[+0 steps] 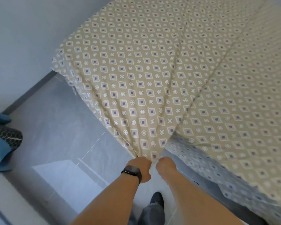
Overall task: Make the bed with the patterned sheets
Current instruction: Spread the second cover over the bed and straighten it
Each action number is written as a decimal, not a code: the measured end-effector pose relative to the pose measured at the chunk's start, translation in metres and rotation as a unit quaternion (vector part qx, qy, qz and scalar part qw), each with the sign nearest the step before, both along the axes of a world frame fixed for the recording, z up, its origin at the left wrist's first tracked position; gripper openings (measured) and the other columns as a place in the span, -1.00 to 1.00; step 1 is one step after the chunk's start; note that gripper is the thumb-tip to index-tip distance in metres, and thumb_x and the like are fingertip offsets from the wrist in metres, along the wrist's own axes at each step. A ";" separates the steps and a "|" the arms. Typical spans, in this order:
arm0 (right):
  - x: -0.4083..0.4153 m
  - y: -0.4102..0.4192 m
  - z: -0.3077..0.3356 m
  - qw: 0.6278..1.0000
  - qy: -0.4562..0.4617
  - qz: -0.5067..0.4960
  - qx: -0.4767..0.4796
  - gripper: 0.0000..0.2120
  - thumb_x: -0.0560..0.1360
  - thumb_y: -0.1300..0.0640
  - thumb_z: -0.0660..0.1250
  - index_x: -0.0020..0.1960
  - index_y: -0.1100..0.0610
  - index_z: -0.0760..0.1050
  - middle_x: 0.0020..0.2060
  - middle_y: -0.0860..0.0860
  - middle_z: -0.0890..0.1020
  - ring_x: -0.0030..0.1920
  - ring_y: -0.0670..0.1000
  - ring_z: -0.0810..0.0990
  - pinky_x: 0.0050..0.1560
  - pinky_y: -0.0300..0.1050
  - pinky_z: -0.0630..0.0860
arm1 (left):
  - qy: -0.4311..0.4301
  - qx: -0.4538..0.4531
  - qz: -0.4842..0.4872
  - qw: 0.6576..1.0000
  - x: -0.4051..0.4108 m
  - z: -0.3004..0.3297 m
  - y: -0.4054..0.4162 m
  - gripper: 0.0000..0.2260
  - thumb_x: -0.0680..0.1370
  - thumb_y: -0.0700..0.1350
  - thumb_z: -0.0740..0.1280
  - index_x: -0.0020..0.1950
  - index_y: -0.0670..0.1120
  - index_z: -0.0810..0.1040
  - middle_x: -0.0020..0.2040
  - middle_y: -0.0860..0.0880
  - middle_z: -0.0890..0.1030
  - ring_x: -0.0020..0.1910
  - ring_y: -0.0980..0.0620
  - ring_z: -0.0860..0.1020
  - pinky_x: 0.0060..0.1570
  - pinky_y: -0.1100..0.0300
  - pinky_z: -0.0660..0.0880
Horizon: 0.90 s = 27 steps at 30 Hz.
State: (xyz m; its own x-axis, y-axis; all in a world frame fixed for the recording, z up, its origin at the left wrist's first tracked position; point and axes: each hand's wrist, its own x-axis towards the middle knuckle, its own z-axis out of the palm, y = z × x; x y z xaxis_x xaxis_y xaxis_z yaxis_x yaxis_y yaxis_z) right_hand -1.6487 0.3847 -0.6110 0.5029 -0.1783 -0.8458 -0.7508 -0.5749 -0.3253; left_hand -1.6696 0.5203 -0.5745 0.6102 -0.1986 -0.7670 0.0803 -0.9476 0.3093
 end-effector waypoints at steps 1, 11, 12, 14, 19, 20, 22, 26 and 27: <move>-0.002 -0.008 -0.001 0.995 0.046 0.085 -0.011 -0.92 0.62 0.23 0.23 0.01 0.10 0.49 -0.19 0.00 0.47 -0.14 0.01 0.50 -0.18 -0.20 0.38 | 0.009 0.004 -0.006 1.000 -0.003 0.005 0.000 -0.67 0.60 -0.11 0.23 0.36 -0.04 0.50 0.33 -0.08 0.50 0.28 -0.15 0.50 0.20 0.00 0.50; 0.004 -0.011 0.228 0.979 -0.075 0.189 0.005 -0.73 0.53 0.12 0.35 0.23 0.02 0.49 0.04 0.02 0.56 -0.09 0.03 0.55 -0.15 -0.14 0.47 | -0.006 -0.024 0.063 0.998 -0.005 0.187 0.041 -0.71 0.66 -0.10 0.16 0.31 -0.09 0.55 0.31 -0.12 0.56 0.24 -0.14 0.54 0.25 0.01 0.49; 0.002 -0.008 0.259 0.974 -0.094 0.205 0.001 -0.73 0.55 0.10 0.35 0.24 0.01 0.49 0.04 0.00 0.57 -0.10 0.01 0.55 -0.15 -0.14 0.46 | -0.011 -0.027 0.062 0.998 -0.007 0.215 0.042 -0.72 0.65 -0.12 0.16 0.29 -0.11 0.57 0.28 -0.14 0.58 0.21 -0.15 0.56 0.24 0.00 0.51; -0.003 0.001 0.323 0.970 -0.138 0.200 0.007 -0.73 0.57 0.09 0.34 0.26 0.01 0.50 0.04 0.00 0.58 -0.15 -0.02 0.55 -0.19 -0.17 0.44 | -0.039 -0.036 0.042 0.998 -0.012 0.273 0.052 -0.72 0.64 -0.11 0.17 0.23 -0.12 0.59 0.24 -0.14 0.60 0.17 -0.16 0.57 0.22 -0.03 0.52; -0.012 0.031 0.395 0.969 -0.203 0.127 0.057 -0.76 0.59 0.08 0.33 0.25 0.04 0.51 0.02 0.00 0.59 -0.16 0.01 0.59 -0.14 -0.12 0.51 | -0.085 -0.051 -0.025 0.995 -0.012 0.347 0.077 -0.72 0.61 -0.05 0.20 0.25 0.02 0.60 0.29 -0.03 0.58 0.19 -0.09 0.56 0.20 0.00 0.52; -0.012 0.039 0.407 0.968 -0.213 0.118 0.066 -0.77 0.59 0.07 0.33 0.23 0.04 0.52 0.03 0.01 0.60 -0.17 0.01 0.60 -0.16 -0.13 0.52 | -0.102 -0.053 -0.031 0.993 -0.009 0.361 0.084 -0.72 0.61 -0.06 0.20 0.25 0.03 0.61 0.29 -0.02 0.58 0.19 -0.07 0.55 0.21 0.01 0.51; -0.010 0.047 0.423 0.962 -0.239 0.118 0.062 -0.77 0.59 0.06 0.33 0.23 0.04 0.55 0.08 0.00 0.62 -0.12 -0.01 0.60 -0.14 -0.16 0.51 | -0.129 -0.055 -0.052 0.989 0.006 0.385 0.097 -0.73 0.61 -0.08 0.22 0.24 0.03 0.62 0.28 -0.02 0.59 0.20 -0.04 0.55 0.23 0.03 0.50; 0.003 0.037 0.449 0.945 -0.298 0.136 -0.001 -0.78 0.58 0.02 0.28 0.19 -0.01 0.58 0.10 -0.07 0.62 -0.10 -0.07 0.59 -0.21 -0.21 0.45 | -0.217 -0.137 -0.033 0.966 0.038 0.423 0.091 -0.77 0.62 -0.12 0.25 0.17 0.04 0.65 0.13 0.06 0.65 0.08 0.07 0.58 0.15 0.12 0.51; 0.008 0.035 0.453 0.943 -0.307 0.131 -0.010 -0.78 0.58 0.01 0.27 0.18 -0.02 0.57 0.08 -0.08 0.62 -0.12 -0.07 0.60 -0.21 -0.19 0.47 | -0.231 -0.165 -0.022 0.959 0.045 0.430 0.088 -0.79 0.62 -0.12 0.26 0.15 0.06 0.65 0.09 0.10 0.66 0.03 0.12 0.58 0.11 0.17 0.51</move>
State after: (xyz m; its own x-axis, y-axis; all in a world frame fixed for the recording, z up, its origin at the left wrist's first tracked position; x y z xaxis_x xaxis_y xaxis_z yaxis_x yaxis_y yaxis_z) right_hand -1.6406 0.4192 -0.1580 0.9254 0.0066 -0.3788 -0.2566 -0.7247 -0.6395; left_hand -1.6251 0.6084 -0.1440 0.8551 -0.4175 -0.3075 -0.1755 -0.7911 0.5860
